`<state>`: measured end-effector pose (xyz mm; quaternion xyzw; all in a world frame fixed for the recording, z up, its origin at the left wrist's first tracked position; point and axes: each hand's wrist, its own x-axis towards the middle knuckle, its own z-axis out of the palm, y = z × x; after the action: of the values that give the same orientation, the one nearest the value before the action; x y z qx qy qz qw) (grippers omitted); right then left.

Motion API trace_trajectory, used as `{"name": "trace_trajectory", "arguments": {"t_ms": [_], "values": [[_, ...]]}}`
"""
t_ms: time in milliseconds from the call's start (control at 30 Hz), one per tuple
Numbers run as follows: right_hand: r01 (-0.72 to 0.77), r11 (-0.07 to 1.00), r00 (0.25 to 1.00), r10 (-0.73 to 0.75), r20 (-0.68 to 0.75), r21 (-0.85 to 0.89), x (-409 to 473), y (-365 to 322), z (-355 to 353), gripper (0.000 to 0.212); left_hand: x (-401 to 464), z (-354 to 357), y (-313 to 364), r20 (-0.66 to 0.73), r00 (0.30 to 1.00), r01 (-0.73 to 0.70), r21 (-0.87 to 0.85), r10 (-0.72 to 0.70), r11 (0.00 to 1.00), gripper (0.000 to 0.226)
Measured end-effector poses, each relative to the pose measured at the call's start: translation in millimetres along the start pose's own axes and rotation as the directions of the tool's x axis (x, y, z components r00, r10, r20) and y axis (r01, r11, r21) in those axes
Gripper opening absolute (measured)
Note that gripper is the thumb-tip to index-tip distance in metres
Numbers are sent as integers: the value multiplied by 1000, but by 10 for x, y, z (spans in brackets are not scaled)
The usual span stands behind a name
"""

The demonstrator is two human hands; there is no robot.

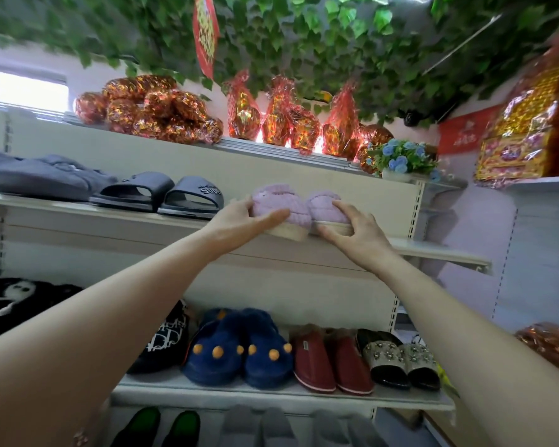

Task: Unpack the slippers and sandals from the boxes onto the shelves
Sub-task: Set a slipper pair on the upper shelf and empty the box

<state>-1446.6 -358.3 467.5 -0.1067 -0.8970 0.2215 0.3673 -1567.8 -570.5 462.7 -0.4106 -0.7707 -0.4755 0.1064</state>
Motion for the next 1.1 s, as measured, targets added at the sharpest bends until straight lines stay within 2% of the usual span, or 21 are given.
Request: {"name": "trace_trajectory", "arguments": {"t_ms": [33, 100, 233, 300, 400, 467, 700, 967, 1100], "values": [[9, 1000, 1000, -9, -14, -25, 43, 5, 28, 64, 31, 48, -26, 3, 1000, -27, 79, 26, 997, 96], [20, 999, 1000, -21, -16, -49, 132, 23, 90, 57, 122, 145, -44, -10, 998, -64, 212, 68, 975, 84], [30, 995, 999, -31, -10, -100, 288, 145, 162, 52, 304, 203, -57, -109, 966, -192, 306, 235, 933, 45], [25, 992, 1000, -25, 3, -124, 353, 219, 156, 52, 404, 212, -94, -104, 955, -225, 358, 278, 906, 35], [35, 986, 999, -33, 17, -163, 437, 299, 144, 53, 476, 307, -78, 30, 980, -193, 425, 199, 884, 47], [51, 981, 998, -45, 34, -185, 491, 341, 148, 57, 537, 381, -79, 64, 984, -174, 510, 164, 843, 56], [9, 968, 1000, -12, -13, -252, 629, 410, 191, 60, 696, 487, -62, -55, 991, -66, 583, 120, 810, 50], [-2, 956, 1000, 6, 12, -293, 637, 396, 226, 57, 670, 460, -100, -46, 990, -87, 564, 136, 821, 47], [48, 921, 999, -50, 5, -388, 473, 323, 218, 51, 487, 372, -121, -35, 976, -159, 571, 217, 806, 42]]}}
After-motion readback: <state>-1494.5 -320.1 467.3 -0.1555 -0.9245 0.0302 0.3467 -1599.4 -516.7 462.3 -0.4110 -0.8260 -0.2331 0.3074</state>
